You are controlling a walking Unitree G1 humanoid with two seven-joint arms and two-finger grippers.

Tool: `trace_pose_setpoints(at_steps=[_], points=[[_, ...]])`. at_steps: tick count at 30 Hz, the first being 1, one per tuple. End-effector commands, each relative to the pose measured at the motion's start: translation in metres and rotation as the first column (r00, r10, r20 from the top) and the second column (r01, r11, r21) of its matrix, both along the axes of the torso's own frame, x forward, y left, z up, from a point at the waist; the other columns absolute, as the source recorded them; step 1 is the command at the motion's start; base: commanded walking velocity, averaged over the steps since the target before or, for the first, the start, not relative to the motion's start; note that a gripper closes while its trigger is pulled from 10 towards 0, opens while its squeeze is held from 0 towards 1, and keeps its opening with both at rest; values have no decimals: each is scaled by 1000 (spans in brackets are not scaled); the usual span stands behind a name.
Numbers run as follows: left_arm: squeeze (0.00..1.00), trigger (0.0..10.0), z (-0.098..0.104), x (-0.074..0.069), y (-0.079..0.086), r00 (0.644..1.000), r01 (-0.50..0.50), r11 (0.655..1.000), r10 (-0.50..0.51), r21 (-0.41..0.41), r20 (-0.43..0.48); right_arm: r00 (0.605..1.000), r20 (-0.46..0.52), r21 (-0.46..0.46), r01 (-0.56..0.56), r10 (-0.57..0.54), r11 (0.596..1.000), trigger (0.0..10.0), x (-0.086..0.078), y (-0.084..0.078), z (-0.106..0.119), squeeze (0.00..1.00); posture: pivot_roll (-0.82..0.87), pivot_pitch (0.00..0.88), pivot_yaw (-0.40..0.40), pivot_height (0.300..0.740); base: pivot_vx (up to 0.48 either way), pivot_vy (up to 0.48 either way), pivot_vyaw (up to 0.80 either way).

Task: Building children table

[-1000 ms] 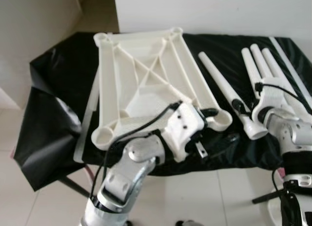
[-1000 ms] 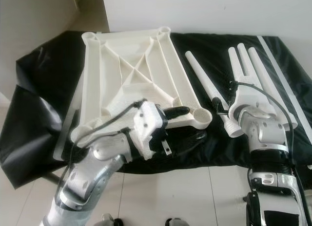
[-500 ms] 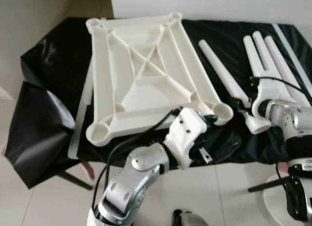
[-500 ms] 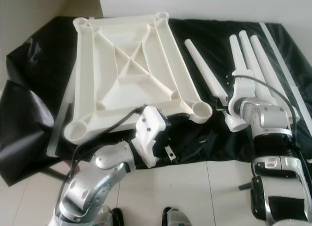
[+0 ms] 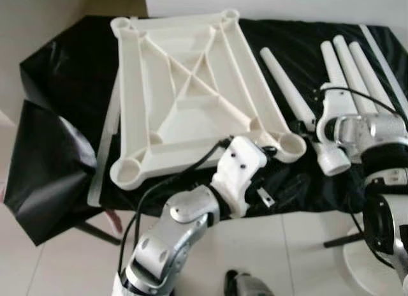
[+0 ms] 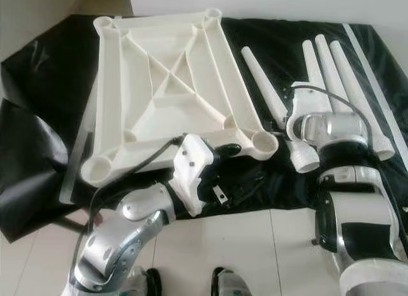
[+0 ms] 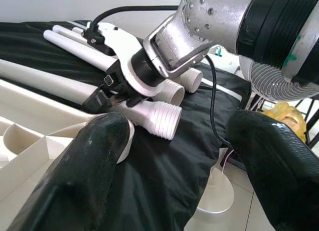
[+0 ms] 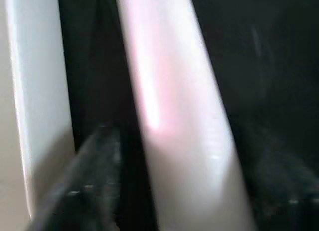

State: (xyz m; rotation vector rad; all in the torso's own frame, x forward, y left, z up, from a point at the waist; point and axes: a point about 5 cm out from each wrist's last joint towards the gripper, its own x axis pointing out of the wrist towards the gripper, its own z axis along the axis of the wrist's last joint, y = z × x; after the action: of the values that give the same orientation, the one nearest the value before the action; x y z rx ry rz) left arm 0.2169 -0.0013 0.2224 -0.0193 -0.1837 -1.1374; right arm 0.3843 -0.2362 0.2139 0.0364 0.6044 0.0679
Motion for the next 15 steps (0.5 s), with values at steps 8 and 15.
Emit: trace_pose_setpoints(at_steps=[8,15], points=[[0,10000,9,8,2,1000,-25,999,25,-20,17,997,-71,19,-8,10,1000,0,2,0,-9,0,-58,206,-13,740,0,0,0],[0,10000,16,20,5,999,-47,995,45,-83,-27,992,124,46,-33,27,998,10000,10,1,27,0,-68,176,-10,740,0,0,0]])
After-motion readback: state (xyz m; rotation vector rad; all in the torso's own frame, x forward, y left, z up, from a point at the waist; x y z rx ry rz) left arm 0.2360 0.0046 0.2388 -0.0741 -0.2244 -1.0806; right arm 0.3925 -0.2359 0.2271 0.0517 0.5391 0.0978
